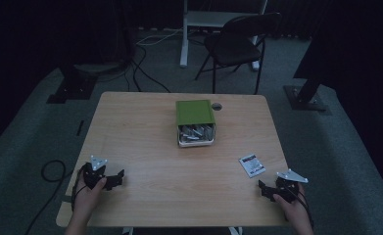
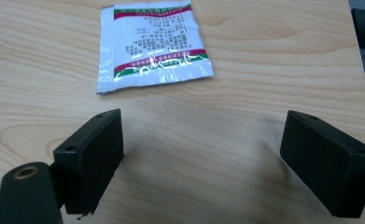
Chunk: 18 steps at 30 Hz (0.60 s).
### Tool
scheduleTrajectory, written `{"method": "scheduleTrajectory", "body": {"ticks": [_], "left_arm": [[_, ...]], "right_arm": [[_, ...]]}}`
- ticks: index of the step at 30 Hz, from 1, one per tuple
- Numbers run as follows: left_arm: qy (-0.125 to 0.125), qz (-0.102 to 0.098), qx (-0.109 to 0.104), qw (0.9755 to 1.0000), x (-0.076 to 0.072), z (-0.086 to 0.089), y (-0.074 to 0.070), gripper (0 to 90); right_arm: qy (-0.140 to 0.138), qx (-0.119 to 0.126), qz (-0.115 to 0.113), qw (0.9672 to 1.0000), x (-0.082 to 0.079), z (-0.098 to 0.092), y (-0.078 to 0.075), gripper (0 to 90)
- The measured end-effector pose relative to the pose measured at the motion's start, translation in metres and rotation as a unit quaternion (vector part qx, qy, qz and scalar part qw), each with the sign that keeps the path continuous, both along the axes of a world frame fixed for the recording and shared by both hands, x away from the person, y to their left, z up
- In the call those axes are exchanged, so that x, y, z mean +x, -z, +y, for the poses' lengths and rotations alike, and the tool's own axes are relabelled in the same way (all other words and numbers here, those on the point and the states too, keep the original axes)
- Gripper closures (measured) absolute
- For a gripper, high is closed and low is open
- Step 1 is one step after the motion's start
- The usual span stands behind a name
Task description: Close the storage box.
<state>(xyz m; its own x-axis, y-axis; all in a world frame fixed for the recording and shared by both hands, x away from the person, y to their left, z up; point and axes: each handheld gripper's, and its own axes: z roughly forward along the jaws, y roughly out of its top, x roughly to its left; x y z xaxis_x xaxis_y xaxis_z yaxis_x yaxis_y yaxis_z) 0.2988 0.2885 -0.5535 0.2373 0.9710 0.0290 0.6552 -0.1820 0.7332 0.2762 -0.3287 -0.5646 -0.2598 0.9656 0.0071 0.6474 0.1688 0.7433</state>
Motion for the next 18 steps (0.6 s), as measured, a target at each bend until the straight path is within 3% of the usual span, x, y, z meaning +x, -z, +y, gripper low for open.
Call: {"method": "scheduleTrajectory", "body": {"ticks": [4, 11, 18], "left_arm": [[-0.013, 0.006, 0.010, 0.9998, -0.006, 0.007, 0.002, 2.3], [-0.045, 0.017, 0.008, 0.9988, -0.010, 0.017, 0.003, 2.3], [-0.087, 0.025, 0.006, 0.9958, -0.012, 0.025, 0.005, 2.3]], "right_arm": [[0.012, -0.004, 0.009, 0.9999, 0.000, 0.001, 0.001, 12.6], [0.032, 0.002, 0.013, 0.9994, 0.000, 0.000, 0.001, 12.2], [0.057, 0.002, 0.013, 0.9983, 0.001, -0.001, 0.001, 12.1]]}}
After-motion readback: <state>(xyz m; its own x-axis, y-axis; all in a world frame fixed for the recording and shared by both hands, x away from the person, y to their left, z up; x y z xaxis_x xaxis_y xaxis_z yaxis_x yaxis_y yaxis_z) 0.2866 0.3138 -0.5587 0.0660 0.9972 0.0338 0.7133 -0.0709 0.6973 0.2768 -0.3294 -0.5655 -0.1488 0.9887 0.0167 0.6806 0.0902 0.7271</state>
